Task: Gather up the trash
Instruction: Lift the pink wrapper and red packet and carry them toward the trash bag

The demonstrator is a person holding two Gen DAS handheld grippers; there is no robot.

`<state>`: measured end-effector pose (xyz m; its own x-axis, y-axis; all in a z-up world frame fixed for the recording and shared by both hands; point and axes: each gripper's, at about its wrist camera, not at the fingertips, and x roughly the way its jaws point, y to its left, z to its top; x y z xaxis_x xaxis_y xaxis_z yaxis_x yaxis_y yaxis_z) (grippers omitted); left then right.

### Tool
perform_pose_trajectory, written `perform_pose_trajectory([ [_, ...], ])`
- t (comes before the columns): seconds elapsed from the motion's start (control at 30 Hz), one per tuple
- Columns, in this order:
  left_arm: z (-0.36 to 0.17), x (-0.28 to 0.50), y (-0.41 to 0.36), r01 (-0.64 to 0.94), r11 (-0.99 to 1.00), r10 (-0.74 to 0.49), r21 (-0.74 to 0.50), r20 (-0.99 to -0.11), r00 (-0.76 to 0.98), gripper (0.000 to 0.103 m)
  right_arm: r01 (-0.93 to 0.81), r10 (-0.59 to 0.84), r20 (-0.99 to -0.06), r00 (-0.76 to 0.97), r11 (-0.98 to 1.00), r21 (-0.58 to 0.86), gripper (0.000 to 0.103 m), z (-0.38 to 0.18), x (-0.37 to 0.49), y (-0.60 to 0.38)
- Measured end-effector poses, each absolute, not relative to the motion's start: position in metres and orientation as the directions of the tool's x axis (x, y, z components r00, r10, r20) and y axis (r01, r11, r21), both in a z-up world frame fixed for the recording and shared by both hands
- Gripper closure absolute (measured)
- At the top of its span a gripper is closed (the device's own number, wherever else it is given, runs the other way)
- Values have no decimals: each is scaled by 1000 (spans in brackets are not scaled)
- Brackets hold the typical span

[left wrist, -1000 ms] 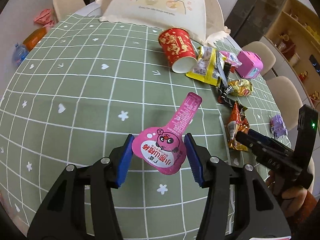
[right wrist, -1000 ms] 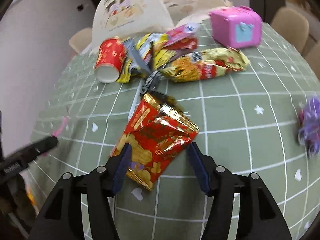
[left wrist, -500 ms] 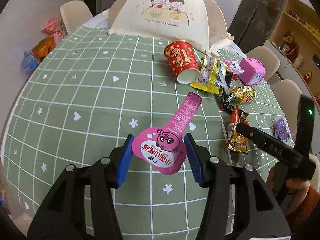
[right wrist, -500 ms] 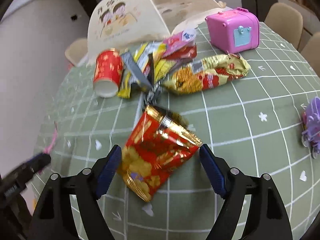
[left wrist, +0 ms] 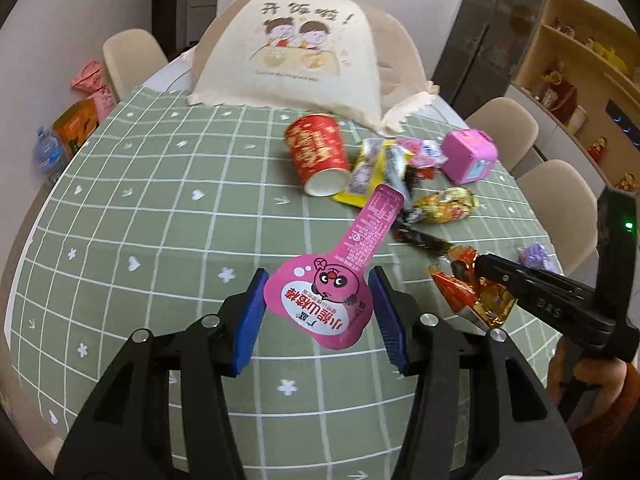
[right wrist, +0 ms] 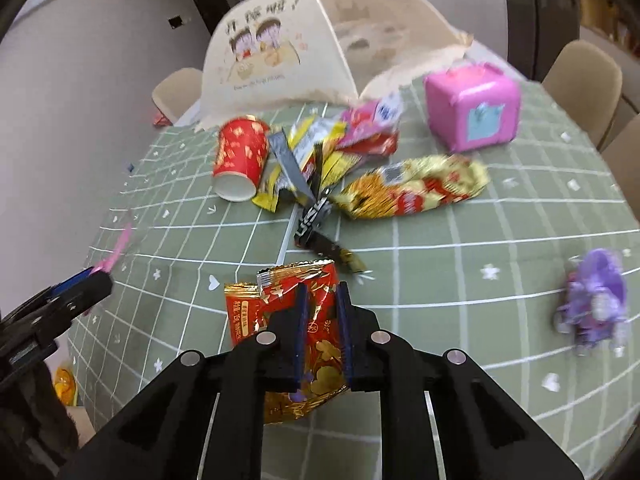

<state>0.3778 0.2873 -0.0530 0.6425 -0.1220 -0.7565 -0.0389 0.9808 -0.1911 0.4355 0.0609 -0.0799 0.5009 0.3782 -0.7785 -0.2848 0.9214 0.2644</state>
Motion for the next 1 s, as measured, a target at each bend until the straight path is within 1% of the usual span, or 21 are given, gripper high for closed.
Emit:
perform_pose_trajectory([
  [0.33,-29,359,233,54,979,-183,-198,-721,668,54,-252,328,-734,595,943,217,88,-37,390,3],
  [0.63,5,336,169,159,971,-240,-181,-669,703,54,-189,267,-663,700,964,188,88,4,340,-68],
  [0.77,17,325,135,218,960,-281,-178,-652,704,54,-145,223,-626,747,974,174,88,22,309,-103],
  [1.0,26,300,58,354,917,-386,-184,-637,667,54,-38,121,-590,799,988,152,88,35,251,-170],
])
